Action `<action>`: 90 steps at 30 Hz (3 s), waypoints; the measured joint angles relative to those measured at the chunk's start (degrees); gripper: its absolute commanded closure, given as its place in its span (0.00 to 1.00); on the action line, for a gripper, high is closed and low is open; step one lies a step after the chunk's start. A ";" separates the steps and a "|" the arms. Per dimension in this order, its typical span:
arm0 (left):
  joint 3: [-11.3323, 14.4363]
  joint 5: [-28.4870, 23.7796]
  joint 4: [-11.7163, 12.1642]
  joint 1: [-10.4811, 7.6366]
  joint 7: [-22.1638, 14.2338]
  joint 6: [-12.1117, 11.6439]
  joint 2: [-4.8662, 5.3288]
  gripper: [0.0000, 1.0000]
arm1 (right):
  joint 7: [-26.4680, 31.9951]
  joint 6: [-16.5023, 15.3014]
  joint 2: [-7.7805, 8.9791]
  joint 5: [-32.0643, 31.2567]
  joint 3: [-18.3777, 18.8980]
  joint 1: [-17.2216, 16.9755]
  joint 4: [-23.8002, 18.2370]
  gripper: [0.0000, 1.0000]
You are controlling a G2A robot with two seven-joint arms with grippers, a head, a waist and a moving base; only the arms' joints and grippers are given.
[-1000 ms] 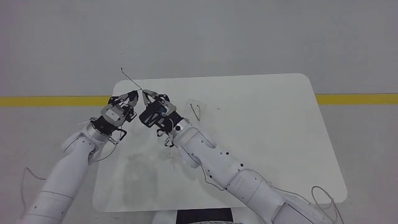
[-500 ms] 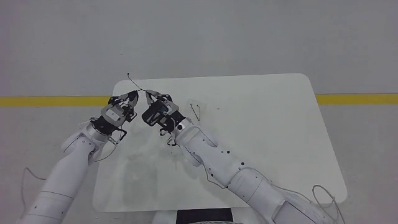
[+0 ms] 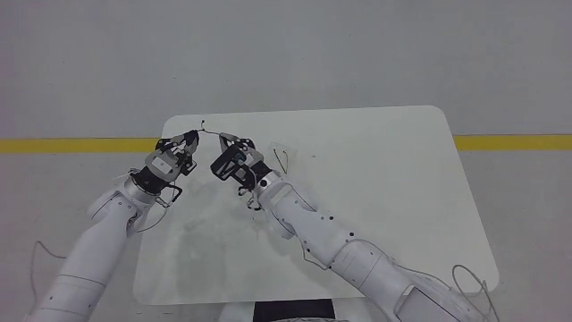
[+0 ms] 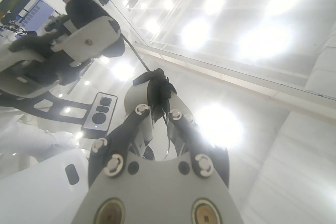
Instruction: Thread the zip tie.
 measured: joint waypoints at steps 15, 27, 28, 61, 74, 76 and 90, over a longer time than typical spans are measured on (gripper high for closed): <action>0.00 0.00 0.00 0.00 0.00 0.00 0.00 1.00 | 3.74 1.97 1.74 0.00 -0.99 0.14 0.19 1.00; 0.00 0.00 0.00 0.00 0.00 0.00 0.00 1.00 | 4.66 3.92 3.51 0.00 -0.79 -0.16 -1.54 0.98; 0.00 0.00 0.00 0.00 0.00 0.00 0.00 1.00 | 4.91 4.31 3.83 0.00 -0.49 -0.25 -1.68 0.59; 3.02 0.68 1.74 -2.25 -14.92 0.01 -0.13 1.00 | -1.01 -7.96 8.47 33.66 22.14 -10.71 -18.68 0.00; 5.98 0.58 3.60 -4.82 -22.88 -0.37 0.27 1.00 | 0.85 -11.33 8.50 44.87 25.66 -12.27 -20.75 0.00; 6.08 1.46 3.02 -5.00 -22.26 -0.38 0.21 1.00 | 0.28 -11.53 8.43 46.32 26.26 -12.62 -21.26 0.00; 6.30 0.00 1.28 -7.47 -26.45 0.00 -3.93 1.00 | -0.40 -16.43 7.80 66.93 31.95 -13.38 -24.80 0.00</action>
